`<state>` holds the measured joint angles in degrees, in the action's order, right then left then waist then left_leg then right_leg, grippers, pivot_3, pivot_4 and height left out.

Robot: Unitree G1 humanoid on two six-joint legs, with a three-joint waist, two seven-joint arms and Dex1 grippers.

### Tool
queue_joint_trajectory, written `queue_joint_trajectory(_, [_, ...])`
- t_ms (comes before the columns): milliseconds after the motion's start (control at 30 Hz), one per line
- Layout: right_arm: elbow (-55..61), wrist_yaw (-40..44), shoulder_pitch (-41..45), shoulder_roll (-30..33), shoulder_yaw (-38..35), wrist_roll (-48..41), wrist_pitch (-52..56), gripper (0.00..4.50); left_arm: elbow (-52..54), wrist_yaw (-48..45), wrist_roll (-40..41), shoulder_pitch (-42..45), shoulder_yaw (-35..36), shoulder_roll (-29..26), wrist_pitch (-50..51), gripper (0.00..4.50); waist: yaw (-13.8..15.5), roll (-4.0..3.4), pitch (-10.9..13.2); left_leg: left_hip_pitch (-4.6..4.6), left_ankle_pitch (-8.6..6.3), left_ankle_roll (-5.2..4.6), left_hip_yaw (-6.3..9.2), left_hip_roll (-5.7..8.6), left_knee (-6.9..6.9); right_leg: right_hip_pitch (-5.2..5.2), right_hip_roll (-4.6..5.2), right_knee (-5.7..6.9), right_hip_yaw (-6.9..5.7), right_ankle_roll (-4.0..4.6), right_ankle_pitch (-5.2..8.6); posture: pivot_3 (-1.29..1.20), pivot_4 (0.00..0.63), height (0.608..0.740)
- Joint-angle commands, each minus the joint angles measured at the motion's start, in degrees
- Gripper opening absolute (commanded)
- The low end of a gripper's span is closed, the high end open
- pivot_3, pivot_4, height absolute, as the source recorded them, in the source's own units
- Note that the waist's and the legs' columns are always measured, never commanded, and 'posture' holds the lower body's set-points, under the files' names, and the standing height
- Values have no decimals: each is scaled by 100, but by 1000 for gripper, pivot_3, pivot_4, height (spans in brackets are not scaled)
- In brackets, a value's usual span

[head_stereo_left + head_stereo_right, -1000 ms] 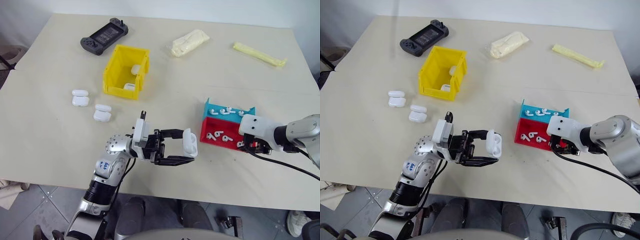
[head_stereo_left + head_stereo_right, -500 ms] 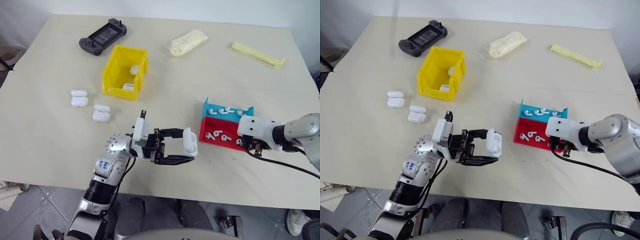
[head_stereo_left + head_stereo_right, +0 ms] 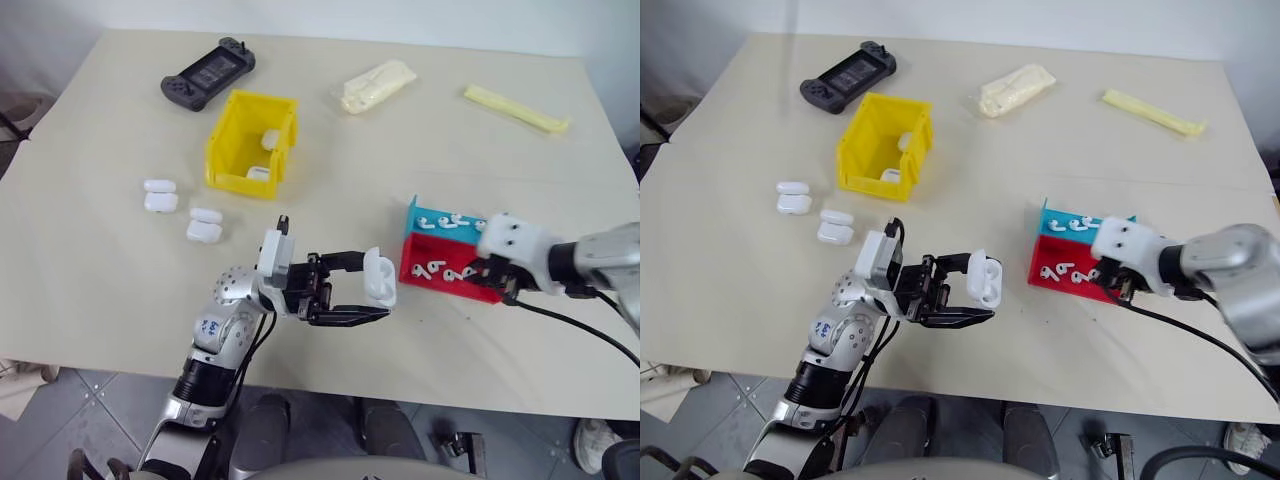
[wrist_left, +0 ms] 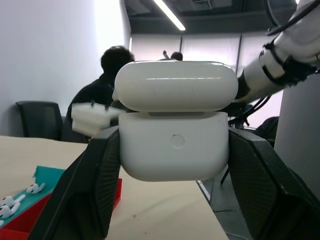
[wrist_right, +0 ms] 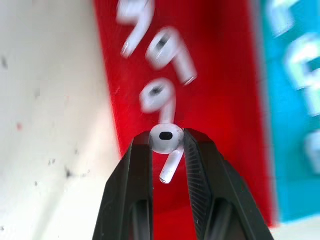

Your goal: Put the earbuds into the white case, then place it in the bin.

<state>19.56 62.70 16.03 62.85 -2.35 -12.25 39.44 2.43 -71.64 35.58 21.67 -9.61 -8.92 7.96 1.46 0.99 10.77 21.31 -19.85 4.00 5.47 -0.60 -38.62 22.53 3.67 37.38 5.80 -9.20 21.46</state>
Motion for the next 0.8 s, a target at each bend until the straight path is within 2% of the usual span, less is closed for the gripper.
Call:
queue_joint_trajectory(33, [371,-92,-479,-599,-1177,-711,-549,511,-3,-162,236,139,65,-37,184,2791,-2,0,0,0,0,-1,-6,1,-2,-2,0,0,-1,0,0,0,150,740])
queue_joint_trajectory(167, [953,-523,-872,-1648,-1886,-1608,-619,511,-69,-300,402,250,179,-14,277,2791,-15,1,1,1,-1,-1,-13,1,-5,-6,-1,1,-4,0,0,0,150,740])
queue_joint_trajectory(267, [1464,-1197,-983,-2761,-2310,-2552,-845,511,-184,-302,416,389,163,46,415,2791,-49,1,0,-3,-1,-1,-6,-3,-12,-6,-6,12,-2,0,0,0,150,740])
queue_joint_trajectory(400, [2124,-2030,-1025,-3482,-2091,-3256,-658,511,-326,-336,416,474,205,87,471,2791,-101,-1,-1,-4,0,0,10,-3,-15,-4,-7,22,-1,1,0,0,150,740])
queue_joint_trajectory(567, [2646,-2837,-961,-3979,-1590,-3750,-699,511,-263,-285,499,461,292,54,650,2791,-162,-1,-1,-5,0,1,27,-3,-14,-4,-5,24,0,1,0,0,150,740])
queue_joint_trajectory(800, [2833,-3135,-1233,-4263,-927,-3868,-930,511,-219,-18,564,630,392,217,858,2791,-165,-1,-1,-6,1,2,32,0,-12,-2,-3,24,0,2,0,0,150,740])
